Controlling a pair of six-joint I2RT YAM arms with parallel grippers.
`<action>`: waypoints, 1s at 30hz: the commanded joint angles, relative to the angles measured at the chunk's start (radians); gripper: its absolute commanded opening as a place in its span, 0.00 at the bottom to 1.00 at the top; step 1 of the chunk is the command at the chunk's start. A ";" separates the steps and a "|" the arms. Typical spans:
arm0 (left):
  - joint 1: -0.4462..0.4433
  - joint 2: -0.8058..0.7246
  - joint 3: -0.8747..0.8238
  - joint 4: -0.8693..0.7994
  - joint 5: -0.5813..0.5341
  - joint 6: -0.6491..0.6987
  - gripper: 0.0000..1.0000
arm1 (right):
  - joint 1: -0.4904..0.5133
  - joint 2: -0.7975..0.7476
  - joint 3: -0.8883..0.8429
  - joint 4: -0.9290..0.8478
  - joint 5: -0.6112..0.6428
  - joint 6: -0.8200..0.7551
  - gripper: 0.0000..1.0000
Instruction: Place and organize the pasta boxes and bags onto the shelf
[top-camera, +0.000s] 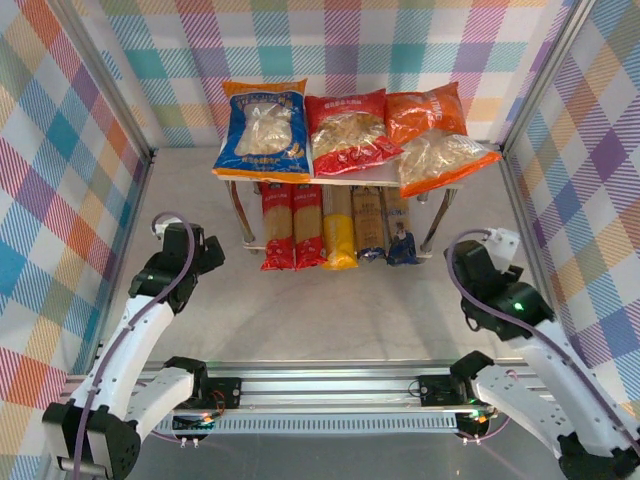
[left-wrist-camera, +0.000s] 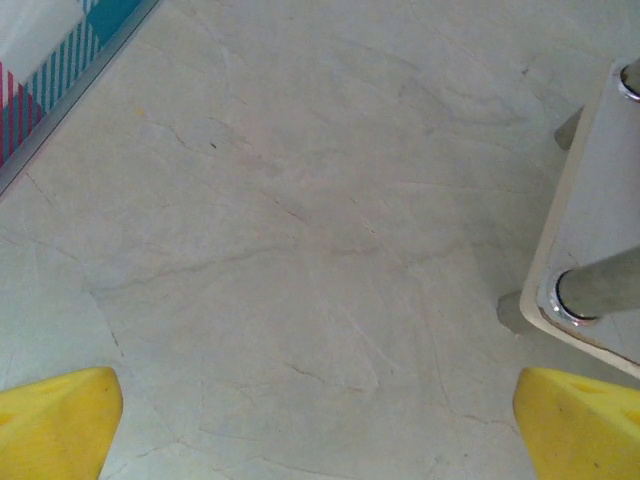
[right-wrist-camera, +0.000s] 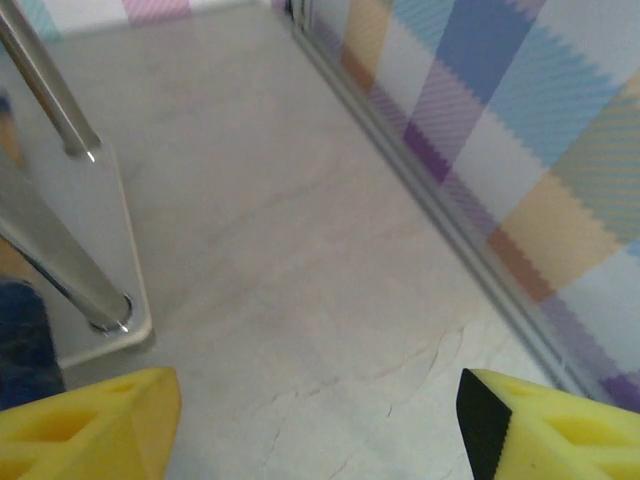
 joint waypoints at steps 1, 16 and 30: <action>0.022 0.030 -0.020 0.073 0.021 -0.001 1.00 | -0.136 0.019 -0.067 0.161 -0.257 0.017 0.74; 0.029 0.047 -0.218 0.480 -0.078 0.054 1.00 | -0.626 0.421 -0.179 0.734 -0.814 -0.137 0.85; 0.029 0.014 -0.413 0.894 -0.097 0.212 1.00 | -0.634 0.425 -0.255 0.855 -0.852 -0.232 0.87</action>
